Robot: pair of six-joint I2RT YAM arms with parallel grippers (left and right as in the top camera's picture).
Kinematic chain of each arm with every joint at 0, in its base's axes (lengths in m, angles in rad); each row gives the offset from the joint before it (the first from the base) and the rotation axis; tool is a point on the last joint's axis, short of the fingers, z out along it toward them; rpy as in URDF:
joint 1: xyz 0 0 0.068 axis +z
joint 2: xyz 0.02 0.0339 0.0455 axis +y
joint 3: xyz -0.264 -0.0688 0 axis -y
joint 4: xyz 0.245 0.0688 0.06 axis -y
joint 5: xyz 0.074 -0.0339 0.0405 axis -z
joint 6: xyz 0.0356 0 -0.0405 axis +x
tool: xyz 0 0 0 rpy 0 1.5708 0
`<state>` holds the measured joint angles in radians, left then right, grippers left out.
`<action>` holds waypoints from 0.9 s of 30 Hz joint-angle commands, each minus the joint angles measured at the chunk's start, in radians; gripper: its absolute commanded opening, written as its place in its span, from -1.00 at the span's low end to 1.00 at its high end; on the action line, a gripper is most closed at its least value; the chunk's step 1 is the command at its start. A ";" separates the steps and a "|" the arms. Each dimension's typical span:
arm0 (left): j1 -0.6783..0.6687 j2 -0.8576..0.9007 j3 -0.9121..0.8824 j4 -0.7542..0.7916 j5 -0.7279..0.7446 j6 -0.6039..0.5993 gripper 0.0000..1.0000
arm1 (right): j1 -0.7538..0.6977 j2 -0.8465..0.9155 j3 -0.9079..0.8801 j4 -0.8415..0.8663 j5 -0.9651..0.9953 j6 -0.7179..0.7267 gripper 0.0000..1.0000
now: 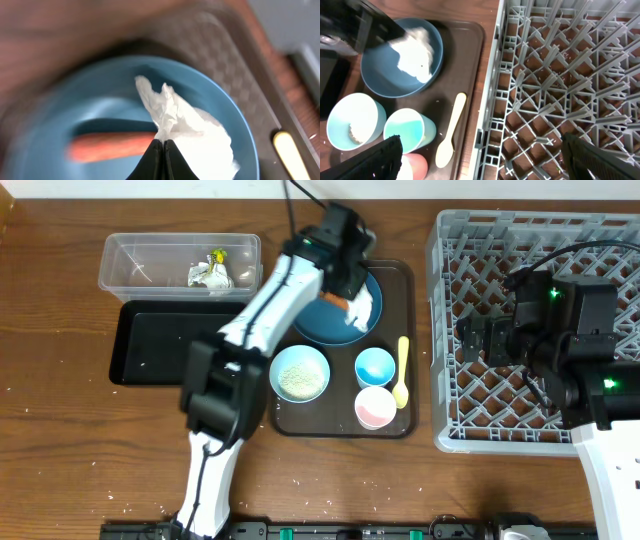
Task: Sort waste into correct bins and load items into the dishwasher rack
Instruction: 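Carry the tissue to the clear bin and release it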
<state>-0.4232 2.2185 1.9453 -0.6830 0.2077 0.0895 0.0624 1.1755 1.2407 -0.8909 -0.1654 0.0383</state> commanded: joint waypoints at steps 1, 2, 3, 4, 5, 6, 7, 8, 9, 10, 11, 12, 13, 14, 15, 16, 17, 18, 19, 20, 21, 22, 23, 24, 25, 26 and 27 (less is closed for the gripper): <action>0.072 -0.099 -0.002 0.000 -0.045 -0.069 -0.88 | -0.003 0.003 0.018 0.010 -0.011 0.009 0.98; 0.090 -0.114 -0.002 0.001 -0.045 -0.069 -0.88 | -0.003 0.003 0.018 0.013 -0.011 0.009 0.98; 0.114 -0.130 -0.002 0.004 -0.050 -0.069 -0.88 | -0.003 0.003 0.018 0.016 -0.011 0.009 0.98; 0.135 -0.140 -0.002 0.009 -0.066 -0.073 -0.88 | -0.003 0.003 0.018 0.018 -0.011 0.009 0.99; 0.155 -0.146 -0.002 0.015 -0.099 -0.084 -0.88 | -0.003 0.003 0.018 0.019 -0.011 0.009 0.99; 0.179 -0.151 -0.002 0.022 -0.150 -0.096 -0.88 | -0.003 0.003 0.018 0.020 -0.011 0.009 0.98; 0.200 -0.152 -0.002 0.028 -0.193 -0.103 -0.88 | -0.003 0.003 0.018 0.020 -0.011 0.009 0.98; 0.224 -0.152 -0.002 0.034 -0.239 -0.107 -0.88 | -0.003 0.003 0.018 0.020 -0.011 0.009 0.98; 0.246 -0.151 -0.002 0.037 -0.276 -0.107 -0.88 | -0.003 0.003 0.018 0.019 -0.011 0.009 0.98; 0.266 -0.146 -0.002 0.042 -0.305 -0.107 -0.88 | -0.003 0.003 0.018 0.019 -0.011 0.009 0.99; 0.291 -0.140 -0.002 0.047 -0.328 -0.107 -0.88 | -0.003 0.003 0.018 0.019 -0.011 0.009 0.99; 0.312 -0.136 -0.002 0.051 -0.335 -0.106 -0.88 | -0.003 0.003 0.018 0.019 -0.011 0.009 0.98; 0.336 -0.129 -0.002 0.058 -0.336 -0.107 -0.88 | -0.003 0.003 0.018 0.019 -0.011 0.009 0.98; 0.355 -0.124 -0.002 0.061 -0.335 -0.107 -0.88 | -0.003 0.003 0.018 0.019 -0.011 0.009 0.98; 0.376 -0.118 -0.002 0.061 -0.336 -0.107 -0.87 | -0.003 0.003 0.018 0.019 -0.011 0.009 0.99; 0.393 -0.112 -0.002 0.060 -0.335 -0.108 -0.87 | -0.003 0.003 0.018 0.019 -0.011 0.009 0.98; 0.407 -0.106 -0.003 0.060 -0.335 -0.111 -0.88 | -0.003 0.003 0.018 0.019 -0.011 0.010 0.99; 0.423 -0.099 -0.004 0.060 -0.332 -0.114 -0.88 | -0.003 0.003 0.018 0.019 -0.011 0.010 0.99; 0.436 -0.090 -0.005 0.056 -0.331 -0.115 -0.88 | -0.003 0.003 0.018 0.019 -0.011 0.010 0.98; 0.443 -0.085 -0.005 0.051 -0.332 -0.117 -0.87 | -0.003 0.003 0.018 0.019 -0.011 0.010 0.99; 0.451 -0.077 -0.005 0.040 -0.331 -0.118 -0.86 | -0.003 0.003 0.018 0.019 -0.011 0.010 0.98; 0.454 -0.071 -0.005 0.025 -0.330 -0.118 -0.81 | -0.003 0.003 0.018 0.019 -0.011 0.010 0.98; 0.456 -0.068 -0.005 0.011 -0.325 -0.117 -0.75 | -0.003 0.003 0.018 0.019 -0.011 0.010 0.99; 0.456 -0.067 -0.005 -0.005 -0.323 -0.118 -0.74 | -0.003 0.003 0.018 0.020 -0.011 0.010 0.98; 0.455 -0.067 -0.005 -0.018 -0.321 -0.118 -0.70 | -0.003 0.003 0.018 0.020 -0.011 0.010 0.98; 0.452 -0.068 -0.005 -0.028 -0.321 -0.117 -0.66 | -0.003 0.003 0.018 0.020 -0.011 0.010 0.98; 0.445 -0.071 -0.004 -0.041 -0.321 -0.117 -0.55 | -0.003 0.003 0.018 0.023 -0.011 0.010 0.99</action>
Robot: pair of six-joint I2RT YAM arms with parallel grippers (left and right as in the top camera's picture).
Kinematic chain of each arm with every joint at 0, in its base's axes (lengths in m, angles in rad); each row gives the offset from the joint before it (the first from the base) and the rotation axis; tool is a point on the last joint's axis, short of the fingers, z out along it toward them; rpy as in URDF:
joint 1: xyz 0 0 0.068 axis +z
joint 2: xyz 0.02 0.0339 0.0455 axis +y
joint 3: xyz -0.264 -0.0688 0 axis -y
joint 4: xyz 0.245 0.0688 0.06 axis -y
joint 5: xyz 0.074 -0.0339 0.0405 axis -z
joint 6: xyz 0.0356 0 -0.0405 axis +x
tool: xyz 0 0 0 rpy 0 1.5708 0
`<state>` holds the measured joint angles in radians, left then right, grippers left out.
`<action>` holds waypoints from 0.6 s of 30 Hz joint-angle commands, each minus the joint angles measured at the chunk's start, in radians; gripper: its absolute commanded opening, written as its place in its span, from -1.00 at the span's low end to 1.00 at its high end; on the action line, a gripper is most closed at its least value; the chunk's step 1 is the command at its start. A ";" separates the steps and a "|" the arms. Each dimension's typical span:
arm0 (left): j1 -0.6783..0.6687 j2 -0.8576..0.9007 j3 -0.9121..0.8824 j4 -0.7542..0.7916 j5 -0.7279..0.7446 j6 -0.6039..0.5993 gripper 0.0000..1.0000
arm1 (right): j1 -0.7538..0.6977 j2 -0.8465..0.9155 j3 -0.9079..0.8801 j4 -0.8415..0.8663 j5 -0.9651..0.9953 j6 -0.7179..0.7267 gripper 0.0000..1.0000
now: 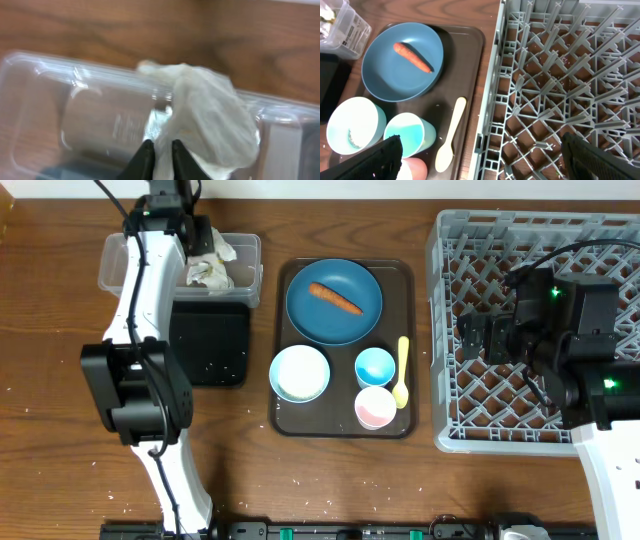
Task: Sort waste into correct bins and load items into the dishwasher rack
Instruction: 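Carry the tissue to the clear bin and release it, then reach the left gripper to the plate and grasp the carrot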
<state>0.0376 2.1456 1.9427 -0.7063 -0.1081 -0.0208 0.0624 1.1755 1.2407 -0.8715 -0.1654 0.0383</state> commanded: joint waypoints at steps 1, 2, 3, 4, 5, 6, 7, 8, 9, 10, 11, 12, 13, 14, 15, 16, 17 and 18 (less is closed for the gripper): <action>-0.021 0.000 -0.002 -0.026 -0.005 -0.007 -0.46 | -0.003 0.003 0.018 0.004 -0.011 0.010 0.99; -0.027 -0.003 -0.002 -0.035 -0.005 -0.007 -0.28 | -0.003 0.003 0.018 0.005 -0.011 0.010 0.99; -0.034 -0.008 -0.002 -0.046 -0.005 -0.008 -0.03 | -0.003 0.003 0.018 0.006 -0.011 0.010 0.98; -0.041 -0.013 -0.002 -0.058 -0.005 -0.008 0.14 | -0.003 0.003 0.018 0.005 -0.011 0.009 0.98; -0.049 -0.020 -0.001 -0.069 -0.005 -0.010 0.29 | -0.003 0.003 0.018 0.005 -0.011 0.009 0.99; -0.059 -0.031 -0.001 -0.082 -0.005 -0.029 0.37 | -0.003 0.003 0.018 0.004 -0.011 0.009 0.98; -0.068 -0.042 -0.001 -0.095 -0.005 -0.056 0.42 | -0.003 0.003 0.018 0.004 -0.011 0.009 0.98; -0.077 -0.056 0.000 -0.109 0.003 -0.087 0.44 | -0.003 0.003 0.018 0.004 -0.011 0.009 0.99; -0.087 -0.071 0.001 -0.122 0.032 -0.106 0.44 | -0.003 0.003 0.018 0.004 -0.011 0.009 0.99; -0.101 -0.088 0.000 -0.137 0.082 -0.132 0.44 | -0.003 0.003 0.018 0.004 -0.011 0.009 0.99; -0.113 -0.100 0.000 -0.150 0.129 -0.163 0.45 | -0.003 0.003 0.018 0.004 -0.011 0.009 0.98; -0.131 -0.109 0.000 -0.166 0.174 -0.205 0.45 | -0.003 0.003 0.018 0.004 -0.011 0.009 0.98; -0.147 -0.114 0.000 -0.186 0.195 -0.266 0.47 | -0.003 0.004 0.018 0.004 -0.011 0.009 0.98; -0.162 -0.115 0.000 -0.207 0.209 -0.353 0.47 | -0.003 0.005 0.018 0.004 -0.011 0.010 0.98; -0.179 -0.114 0.000 -0.225 0.229 -0.423 0.47 | -0.003 0.005 0.018 0.004 -0.011 0.010 0.98; -0.201 -0.107 -0.004 -0.238 0.251 -0.477 0.47 | -0.003 0.008 0.018 0.004 -0.011 0.010 0.99; -0.222 -0.103 -0.010 -0.243 0.261 -0.510 0.47 | -0.003 0.009 0.018 0.004 -0.012 0.010 0.99; -0.249 -0.093 -0.019 -0.243 0.257 -0.543 0.47 | -0.003 0.011 0.018 0.003 -0.012 0.010 0.99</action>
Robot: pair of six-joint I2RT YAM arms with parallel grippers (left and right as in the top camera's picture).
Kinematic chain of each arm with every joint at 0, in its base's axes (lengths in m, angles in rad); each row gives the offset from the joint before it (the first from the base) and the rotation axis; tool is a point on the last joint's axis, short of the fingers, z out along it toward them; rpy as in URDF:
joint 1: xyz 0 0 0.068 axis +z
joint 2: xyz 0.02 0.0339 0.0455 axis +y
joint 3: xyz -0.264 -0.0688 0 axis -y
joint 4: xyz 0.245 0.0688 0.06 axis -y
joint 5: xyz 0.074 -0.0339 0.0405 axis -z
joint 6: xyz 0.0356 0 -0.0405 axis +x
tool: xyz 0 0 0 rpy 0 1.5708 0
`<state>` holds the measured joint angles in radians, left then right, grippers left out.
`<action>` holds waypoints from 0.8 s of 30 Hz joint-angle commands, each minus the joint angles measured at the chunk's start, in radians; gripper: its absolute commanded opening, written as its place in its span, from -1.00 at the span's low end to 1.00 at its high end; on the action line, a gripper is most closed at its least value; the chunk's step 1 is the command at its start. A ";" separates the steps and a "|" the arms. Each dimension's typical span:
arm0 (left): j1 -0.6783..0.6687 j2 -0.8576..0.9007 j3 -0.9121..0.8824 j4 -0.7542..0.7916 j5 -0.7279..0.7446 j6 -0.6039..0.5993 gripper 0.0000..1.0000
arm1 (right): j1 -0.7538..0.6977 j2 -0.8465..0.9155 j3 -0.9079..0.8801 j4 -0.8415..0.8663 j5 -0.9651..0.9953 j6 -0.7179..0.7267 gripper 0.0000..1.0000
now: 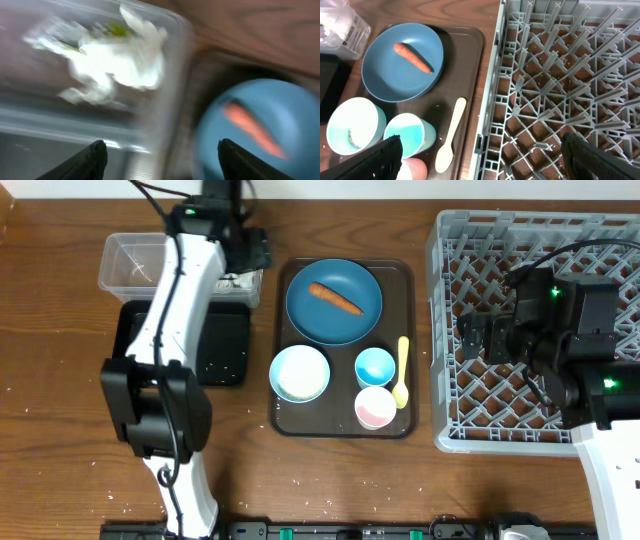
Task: Sort waste into correct bins and load items into the dishwasher rack
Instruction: 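Reach the left gripper to the plate and grasp the carrot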
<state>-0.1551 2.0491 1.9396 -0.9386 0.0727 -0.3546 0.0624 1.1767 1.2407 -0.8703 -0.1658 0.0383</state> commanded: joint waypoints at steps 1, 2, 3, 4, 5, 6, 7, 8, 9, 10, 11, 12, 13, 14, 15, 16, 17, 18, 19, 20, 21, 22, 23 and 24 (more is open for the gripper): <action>-0.080 0.011 -0.024 -0.005 0.065 -0.232 0.47 | -0.003 0.012 0.018 0.002 -0.011 0.010 0.98; -0.105 0.023 -0.032 0.006 0.045 -0.245 0.47 | -0.003 0.014 0.018 0.002 -0.011 0.010 0.98; -0.132 0.038 -0.042 0.021 0.011 -0.258 0.47 | -0.003 0.017 0.018 0.002 -0.011 0.010 0.98; -0.154 0.050 -0.048 0.035 -0.017 -0.269 0.47 | -0.003 0.020 0.018 0.002 -0.011 0.010 0.98; -0.180 0.069 -0.058 0.059 -0.049 -0.285 0.47 | -0.003 0.021 0.018 0.002 -0.011 0.010 0.99; -0.194 0.082 -0.062 0.074 -0.064 -0.292 0.47 | -0.003 0.023 0.018 -0.001 -0.011 0.010 0.98; -0.209 0.097 -0.066 0.092 -0.081 -0.295 0.47 | -0.003 0.024 0.018 -0.002 -0.011 0.010 0.99; -0.223 0.117 -0.066 0.111 -0.093 -0.295 0.47 | -0.003 0.026 0.018 -0.003 -0.011 0.010 0.98; -0.233 0.134 -0.066 0.126 -0.098 -0.299 0.47 | -0.003 0.027 0.018 -0.006 -0.011 0.010 0.99; -0.240 0.151 -0.066 0.140 -0.104 -0.312 0.47 | -0.003 0.028 0.018 -0.008 -0.011 0.010 0.98; -0.246 0.171 -0.066 0.158 -0.108 -0.325 0.47 | -0.003 0.028 0.018 -0.010 -0.011 0.010 0.98; -0.250 0.186 -0.066 0.175 -0.109 -0.328 0.47 | -0.003 0.028 0.018 -0.011 -0.011 0.010 0.98; -0.251 0.200 -0.066 0.195 -0.111 -0.329 0.47 | -0.003 0.028 0.018 -0.012 -0.011 0.010 0.98; -0.250 0.218 -0.066 0.218 -0.112 -0.333 0.47 | -0.003 0.028 0.018 -0.012 -0.011 0.010 0.98; -0.250 0.233 -0.066 0.242 -0.111 -0.340 0.47 | -0.003 0.028 0.018 -0.012 -0.011 0.010 0.99; -0.248 0.250 -0.066 0.270 -0.111 -0.340 0.47 | -0.003 0.028 0.018 -0.013 -0.011 0.010 0.99; -0.247 0.258 -0.066 0.284 -0.112 -0.340 0.47 | -0.003 0.028 0.018 -0.014 -0.011 0.010 0.98; -0.246 0.272 -0.066 0.307 -0.111 -0.340 0.47 | -0.003 0.028 0.018 -0.017 -0.011 0.010 0.98; -0.246 0.285 -0.066 0.324 -0.111 -0.340 0.47 | -0.003 0.028 0.018 -0.018 -0.011 0.009 0.99; -0.246 0.295 -0.066 0.338 -0.111 -0.340 0.47 | -0.003 0.028 0.018 -0.022 -0.011 0.009 0.98; -0.247 0.306 -0.066 0.347 -0.109 -0.340 0.48 | -0.003 0.028 0.018 -0.024 -0.011 0.009 0.99; -0.250 0.317 -0.066 0.351 -0.107 -0.339 0.47 | -0.003 0.028 0.018 -0.027 -0.011 0.009 0.99; -0.252 0.323 -0.066 0.350 -0.107 -0.339 0.47 | -0.003 0.028 0.018 -0.029 -0.011 0.009 0.98; -0.256 0.332 -0.066 0.349 -0.107 -0.338 0.47 | -0.003 0.028 0.018 -0.031 -0.011 0.009 0.98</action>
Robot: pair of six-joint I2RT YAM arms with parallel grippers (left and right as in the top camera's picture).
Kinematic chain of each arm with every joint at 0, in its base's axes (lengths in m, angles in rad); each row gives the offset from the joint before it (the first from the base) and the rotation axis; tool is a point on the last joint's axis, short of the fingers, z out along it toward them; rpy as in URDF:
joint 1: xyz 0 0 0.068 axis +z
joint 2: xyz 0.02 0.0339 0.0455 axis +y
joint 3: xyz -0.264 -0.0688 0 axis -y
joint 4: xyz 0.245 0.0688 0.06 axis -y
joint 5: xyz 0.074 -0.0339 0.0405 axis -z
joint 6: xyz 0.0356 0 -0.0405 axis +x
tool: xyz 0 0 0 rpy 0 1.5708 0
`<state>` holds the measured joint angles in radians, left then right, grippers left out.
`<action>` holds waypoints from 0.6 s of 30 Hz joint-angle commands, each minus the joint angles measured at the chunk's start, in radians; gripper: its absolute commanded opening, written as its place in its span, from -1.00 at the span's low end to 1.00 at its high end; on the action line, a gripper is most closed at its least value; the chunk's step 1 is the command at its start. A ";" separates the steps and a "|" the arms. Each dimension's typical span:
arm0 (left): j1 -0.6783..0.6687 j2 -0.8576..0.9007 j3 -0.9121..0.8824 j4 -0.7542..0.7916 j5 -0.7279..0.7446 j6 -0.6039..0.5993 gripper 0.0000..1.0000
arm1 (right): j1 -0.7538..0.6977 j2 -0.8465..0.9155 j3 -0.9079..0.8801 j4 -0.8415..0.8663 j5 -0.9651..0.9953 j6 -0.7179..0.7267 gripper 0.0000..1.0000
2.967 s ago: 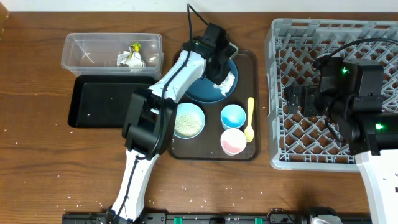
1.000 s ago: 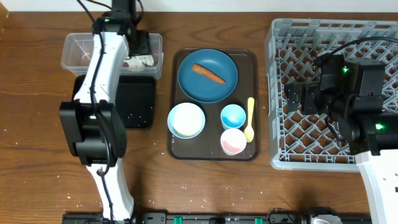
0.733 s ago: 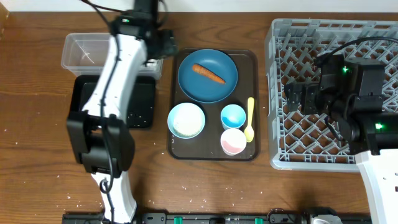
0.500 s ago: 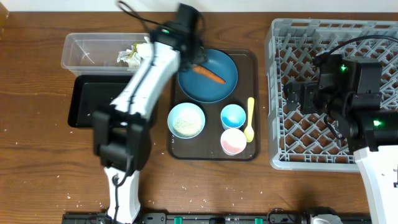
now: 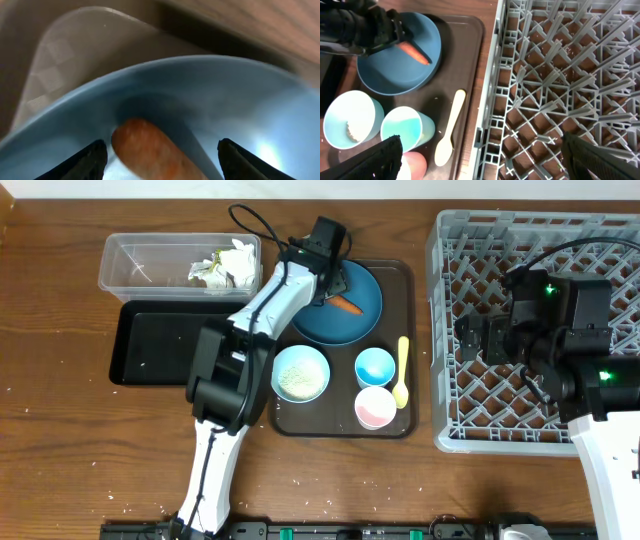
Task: Sort waste into correct bins and load items into the dishwasher rack
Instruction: 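Reach the left gripper to the plate and grasp the carrot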
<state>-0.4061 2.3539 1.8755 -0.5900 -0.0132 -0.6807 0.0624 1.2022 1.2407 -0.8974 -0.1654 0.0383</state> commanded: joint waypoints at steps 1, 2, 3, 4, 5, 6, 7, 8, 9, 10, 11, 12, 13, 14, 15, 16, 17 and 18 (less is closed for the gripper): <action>-0.008 0.034 -0.002 -0.005 -0.021 -0.012 0.44 | -0.003 0.003 0.018 -0.004 -0.011 0.009 0.99; -0.012 0.037 -0.002 -0.015 -0.021 -0.009 0.40 | -0.003 0.003 0.018 -0.004 -0.011 0.009 0.99; -0.017 0.038 -0.002 -0.026 -0.021 -0.009 0.29 | -0.003 0.003 0.018 -0.004 -0.011 0.009 0.98; -0.020 0.038 -0.002 -0.035 -0.021 -0.009 0.17 | -0.003 0.003 0.018 -0.003 -0.011 0.009 0.99; -0.024 0.037 -0.002 -0.042 -0.021 -0.009 0.02 | -0.003 0.003 0.018 -0.004 -0.011 0.009 0.98; -0.027 0.036 -0.002 -0.045 -0.021 -0.009 -0.12 | -0.003 0.003 0.018 -0.004 -0.011 0.009 0.98; -0.029 0.036 -0.002 -0.046 -0.021 -0.008 -0.24 | -0.003 0.003 0.018 -0.004 -0.011 0.009 0.98; -0.031 0.034 -0.002 -0.049 -0.021 -0.008 -0.31 | -0.003 0.003 0.018 -0.003 -0.011 0.009 0.99; -0.031 0.031 -0.001 -0.053 -0.020 -0.008 -0.42 | -0.003 0.003 0.018 -0.003 -0.011 0.009 0.99; -0.030 0.024 0.002 -0.063 -0.017 -0.007 -0.48 | -0.003 0.003 0.018 -0.003 -0.011 0.009 0.99; -0.030 0.017 0.002 -0.064 -0.013 0.006 -0.53 | -0.003 0.003 0.018 -0.004 -0.011 0.009 0.99; -0.029 0.006 0.003 -0.064 -0.009 0.018 -0.55 | -0.003 0.003 0.018 -0.003 -0.011 0.009 0.98; -0.027 -0.010 0.003 -0.064 -0.010 0.022 -0.56 | -0.003 0.003 0.018 -0.003 -0.011 0.009 0.98; -0.025 -0.026 0.005 -0.064 -0.010 0.022 -0.56 | -0.003 0.003 0.018 -0.003 -0.011 0.009 0.98; -0.023 -0.047 0.008 -0.064 -0.010 0.026 -0.56 | -0.003 0.003 0.018 -0.003 -0.011 0.009 0.98; -0.020 -0.066 0.012 -0.064 -0.010 0.026 -0.56 | -0.003 0.003 0.018 -0.003 -0.011 0.009 0.99; -0.016 -0.089 0.015 -0.064 -0.009 0.034 -0.56 | -0.003 0.003 0.018 -0.003 -0.011 0.009 0.98; -0.013 -0.119 0.018 -0.066 -0.008 0.047 -0.56 | -0.003 0.003 0.018 -0.003 -0.011 0.009 0.98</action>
<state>-0.4301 2.3383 1.8759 -0.6525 -0.0265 -0.6720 0.0624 1.2026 1.2407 -0.9005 -0.1658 0.0383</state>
